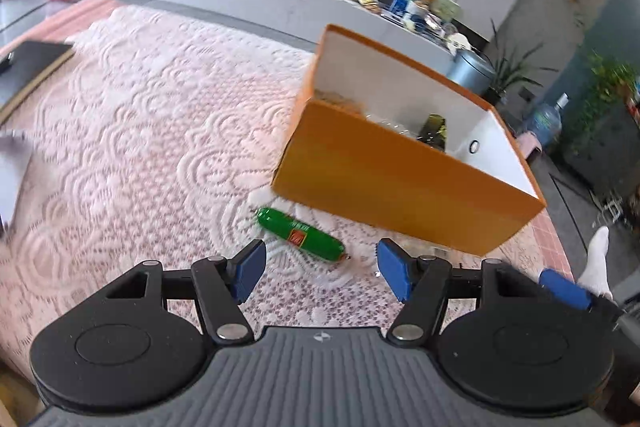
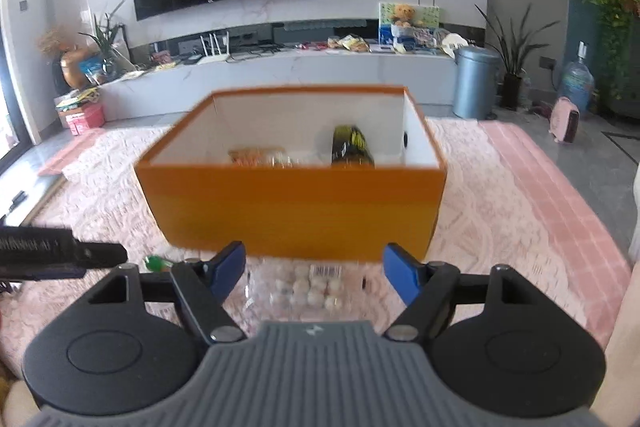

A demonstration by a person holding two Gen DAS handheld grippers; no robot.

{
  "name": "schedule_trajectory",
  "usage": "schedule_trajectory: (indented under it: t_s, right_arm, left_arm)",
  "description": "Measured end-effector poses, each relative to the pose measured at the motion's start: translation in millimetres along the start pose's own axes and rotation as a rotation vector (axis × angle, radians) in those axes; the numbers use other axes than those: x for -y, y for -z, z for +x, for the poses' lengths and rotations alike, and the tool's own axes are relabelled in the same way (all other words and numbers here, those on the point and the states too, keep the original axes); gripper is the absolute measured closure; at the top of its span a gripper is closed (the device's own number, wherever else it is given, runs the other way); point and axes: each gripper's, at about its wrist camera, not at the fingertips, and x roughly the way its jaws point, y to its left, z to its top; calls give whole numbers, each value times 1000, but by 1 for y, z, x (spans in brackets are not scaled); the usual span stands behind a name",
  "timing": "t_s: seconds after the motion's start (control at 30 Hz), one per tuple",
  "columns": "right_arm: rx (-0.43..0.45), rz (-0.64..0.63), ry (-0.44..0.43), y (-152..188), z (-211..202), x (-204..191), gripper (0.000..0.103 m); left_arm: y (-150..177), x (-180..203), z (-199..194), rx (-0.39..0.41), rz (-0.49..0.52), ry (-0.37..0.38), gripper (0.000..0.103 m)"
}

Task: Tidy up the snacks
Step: 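Move both tools back toward the green sausage and egg pack, then grasp the green sausage with the left gripper while the right gripper grasps the clear egg pack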

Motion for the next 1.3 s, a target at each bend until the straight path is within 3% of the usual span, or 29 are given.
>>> schedule_trajectory:
  t_s: [0.17, 0.57, 0.73, 0.87, 0.97, 1.03, 1.1, 1.17, 1.3]
  right_arm:
    - [-40, -53, 30, 23, 21, -6, 26]
    - [-109, 6, 46, 18, 73, -1, 25]
    - [-137, 26, 25, 20, 89, -2, 21]
    - [-153, -28, 12, 24, 99, -13, 13]
    - [-174, -73, 1, 28, 109, -24, 12]
    - [-184, -82, 12, 31, 114, -27, 6]
    - [-191, -86, 21, 32, 116, -28, 7]
    - [-197, -80, 18, 33, 117, -25, 10]
    - [-194, -79, 10, 34, 113, -22, 22]
  left_arm:
    - [14, -5, 16, -21, -39, 4, 28]
    - [1, -1, 68, -75, -133, -69, 28]
    - [-4, 6, 86, -88, -126, -129, 28]
    - [1, 15, 91, -80, -38, -200, 28]
    - [4, 16, 91, -82, -17, -197, 28]
    - [4, 15, 91, -97, -1, -205, 33]
    - [2, 14, 93, -107, 14, -160, 55]
    - [1, 12, 92, -132, 32, -126, 66]
    - [2, 7, 85, -175, 72, -69, 71]
